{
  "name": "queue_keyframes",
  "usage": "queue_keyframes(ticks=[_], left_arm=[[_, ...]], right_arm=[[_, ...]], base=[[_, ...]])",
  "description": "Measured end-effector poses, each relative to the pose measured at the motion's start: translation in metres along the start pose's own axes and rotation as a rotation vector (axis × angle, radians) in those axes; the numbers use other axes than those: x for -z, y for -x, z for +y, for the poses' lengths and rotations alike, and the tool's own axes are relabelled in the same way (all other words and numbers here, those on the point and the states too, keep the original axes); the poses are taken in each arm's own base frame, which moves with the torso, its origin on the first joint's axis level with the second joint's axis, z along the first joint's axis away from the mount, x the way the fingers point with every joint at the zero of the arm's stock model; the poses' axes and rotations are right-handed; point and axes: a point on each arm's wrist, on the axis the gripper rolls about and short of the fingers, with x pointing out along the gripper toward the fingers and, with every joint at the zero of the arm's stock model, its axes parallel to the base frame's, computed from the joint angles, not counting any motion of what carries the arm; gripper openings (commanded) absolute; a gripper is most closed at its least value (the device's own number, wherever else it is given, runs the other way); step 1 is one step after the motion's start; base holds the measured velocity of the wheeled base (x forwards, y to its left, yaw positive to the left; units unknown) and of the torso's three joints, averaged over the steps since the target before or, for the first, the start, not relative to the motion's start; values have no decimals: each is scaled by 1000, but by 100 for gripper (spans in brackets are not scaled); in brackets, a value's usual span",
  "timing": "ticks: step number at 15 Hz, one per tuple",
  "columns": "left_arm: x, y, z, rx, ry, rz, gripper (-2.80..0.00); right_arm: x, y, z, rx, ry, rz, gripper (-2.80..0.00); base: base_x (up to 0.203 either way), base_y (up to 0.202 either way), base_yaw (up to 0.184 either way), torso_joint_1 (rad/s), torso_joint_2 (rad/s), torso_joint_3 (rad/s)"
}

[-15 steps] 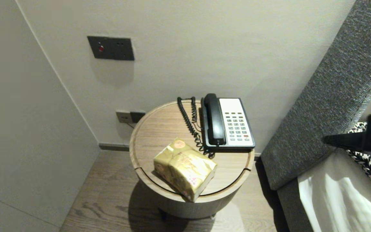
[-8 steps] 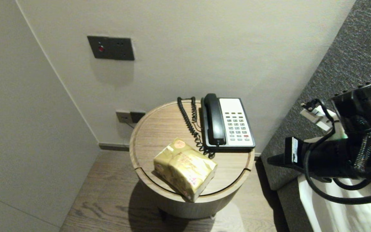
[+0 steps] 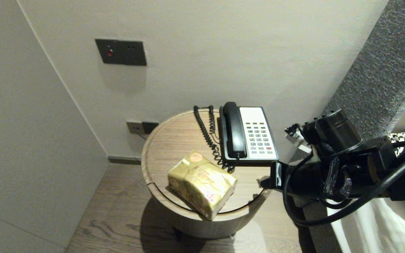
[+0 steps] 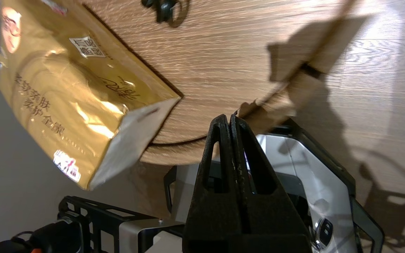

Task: Open the nightstand drawer

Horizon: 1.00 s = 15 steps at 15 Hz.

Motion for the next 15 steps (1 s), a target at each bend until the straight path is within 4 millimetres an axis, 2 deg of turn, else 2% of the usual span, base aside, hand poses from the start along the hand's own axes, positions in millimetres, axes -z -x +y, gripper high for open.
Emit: queue_keyframes(ticks=[6, 15], left_arm=[[0, 0, 0, 0, 0, 0, -280], [0, 0, 0, 0, 0, 0, -280]], right_arm=[[6, -23, 0, 22, 8, 50, -280], [18, -28, -6, 39, 6, 97, -280]], base=[[0, 0, 0, 0, 0, 0], [0, 0, 0, 0, 0, 0]])
